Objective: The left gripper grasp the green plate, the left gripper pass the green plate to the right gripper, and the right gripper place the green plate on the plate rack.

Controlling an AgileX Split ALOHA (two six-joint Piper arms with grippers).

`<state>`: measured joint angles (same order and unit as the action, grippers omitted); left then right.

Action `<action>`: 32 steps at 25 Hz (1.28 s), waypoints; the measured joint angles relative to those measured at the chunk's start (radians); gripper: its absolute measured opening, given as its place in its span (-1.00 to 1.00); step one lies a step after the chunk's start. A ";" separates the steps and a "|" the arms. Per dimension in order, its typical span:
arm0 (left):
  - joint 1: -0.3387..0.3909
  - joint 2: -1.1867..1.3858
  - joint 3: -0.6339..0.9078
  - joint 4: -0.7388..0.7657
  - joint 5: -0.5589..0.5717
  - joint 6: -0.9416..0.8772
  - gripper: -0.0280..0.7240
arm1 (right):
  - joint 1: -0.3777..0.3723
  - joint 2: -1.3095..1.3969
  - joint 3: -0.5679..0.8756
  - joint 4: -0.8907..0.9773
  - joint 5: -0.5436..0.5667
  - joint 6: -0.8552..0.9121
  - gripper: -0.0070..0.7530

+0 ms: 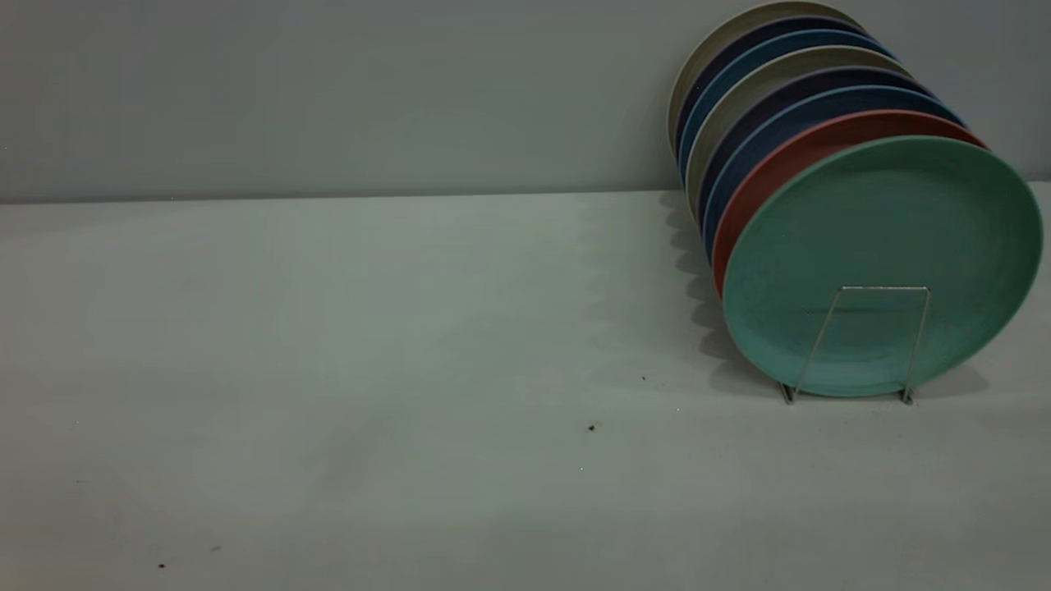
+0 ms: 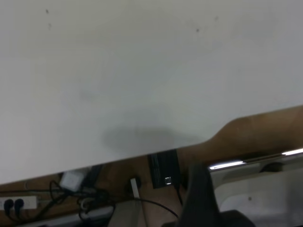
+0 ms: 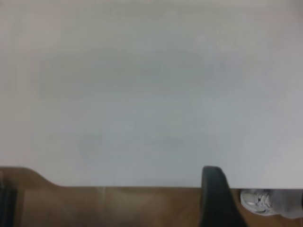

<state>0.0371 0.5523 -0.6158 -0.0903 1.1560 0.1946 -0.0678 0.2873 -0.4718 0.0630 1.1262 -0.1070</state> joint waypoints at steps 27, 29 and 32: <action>-0.002 -0.516 0.129 0.015 -0.027 -0.085 0.62 | 0.061 -0.304 0.000 0.005 0.007 0.001 0.18; -0.002 -0.516 0.129 0.016 -0.026 -0.085 0.62 | 0.068 -0.304 0.000 0.005 0.007 0.001 0.18; -0.002 -0.516 0.129 0.016 -0.026 -0.085 0.62 | 0.068 -0.304 0.000 0.006 0.007 0.001 0.18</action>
<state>0.0348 0.0367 -0.4872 -0.0740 1.1296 0.1099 0.0005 -0.0164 -0.4718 0.0693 1.1336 -0.1058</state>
